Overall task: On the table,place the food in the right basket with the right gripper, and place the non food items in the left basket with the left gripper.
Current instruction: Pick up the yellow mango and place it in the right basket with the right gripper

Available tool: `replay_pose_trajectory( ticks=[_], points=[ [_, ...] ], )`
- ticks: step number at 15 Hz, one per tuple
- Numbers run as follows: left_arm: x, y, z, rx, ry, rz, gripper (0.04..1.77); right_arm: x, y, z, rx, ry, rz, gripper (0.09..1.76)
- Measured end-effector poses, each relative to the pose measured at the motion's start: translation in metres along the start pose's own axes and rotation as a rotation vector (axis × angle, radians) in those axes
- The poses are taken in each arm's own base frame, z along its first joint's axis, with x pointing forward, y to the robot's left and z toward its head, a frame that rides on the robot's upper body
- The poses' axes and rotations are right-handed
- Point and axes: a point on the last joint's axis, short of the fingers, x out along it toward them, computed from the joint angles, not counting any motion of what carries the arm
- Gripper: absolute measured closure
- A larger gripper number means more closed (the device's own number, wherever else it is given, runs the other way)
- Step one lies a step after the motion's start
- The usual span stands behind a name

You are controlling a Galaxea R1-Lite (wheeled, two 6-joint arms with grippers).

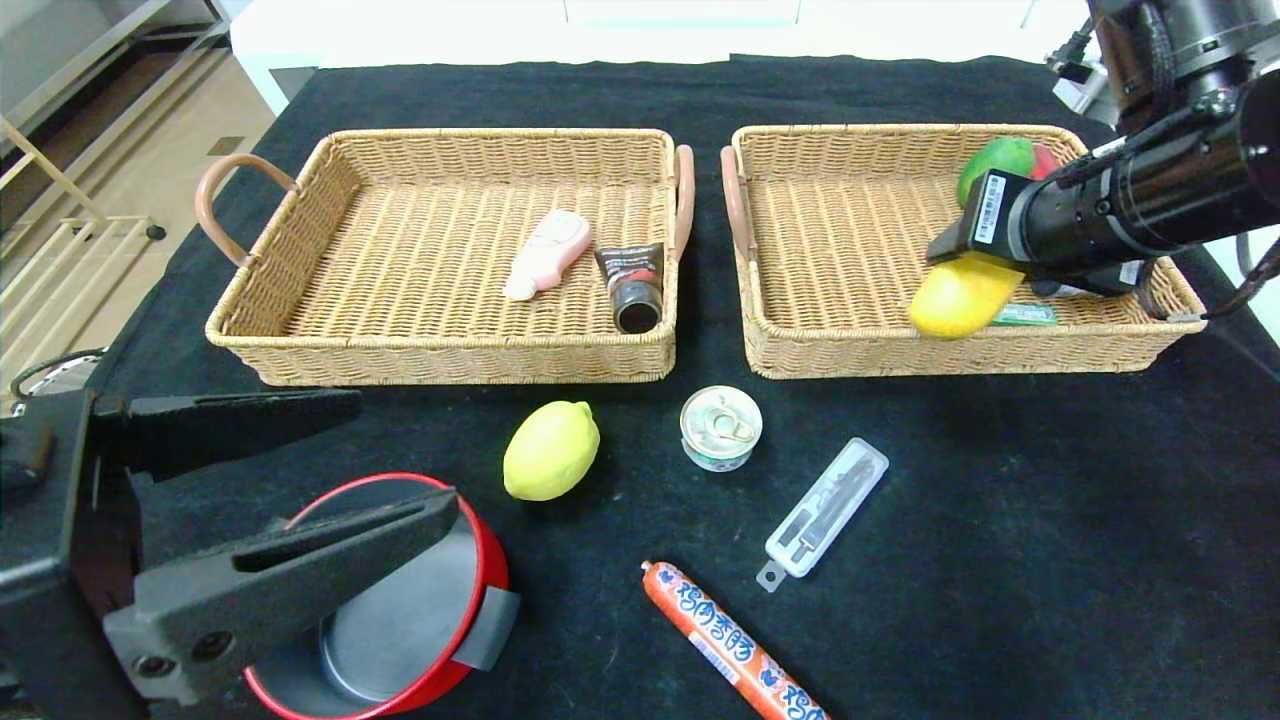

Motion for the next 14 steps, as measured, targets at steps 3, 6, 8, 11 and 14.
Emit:
replay_pose_trajectory(
  ticks=[3,6,8,11,14],
  points=[
    [0.001,0.000,-0.001,0.001,0.004,0.000,0.09,0.016,0.004,0.008,0.017,-0.085,0.028,0.83],
    [0.001,0.000,-0.002,0.001,0.008,0.000,0.09,0.023,0.010,0.019,0.018,-0.199,0.061,0.83],
    [0.002,0.000,-0.002,0.001,0.009,0.000,0.09,0.033,0.012,0.024,0.002,-0.274,0.051,0.83],
    [0.002,0.000,-0.002,0.020,0.009,0.001,0.09,0.056,0.012,0.029,-0.025,-0.356,0.025,0.83],
    [0.002,0.000,-0.003,0.021,0.011,0.000,0.09,0.075,0.012,0.031,-0.016,-0.415,0.027,0.83]
  ],
)
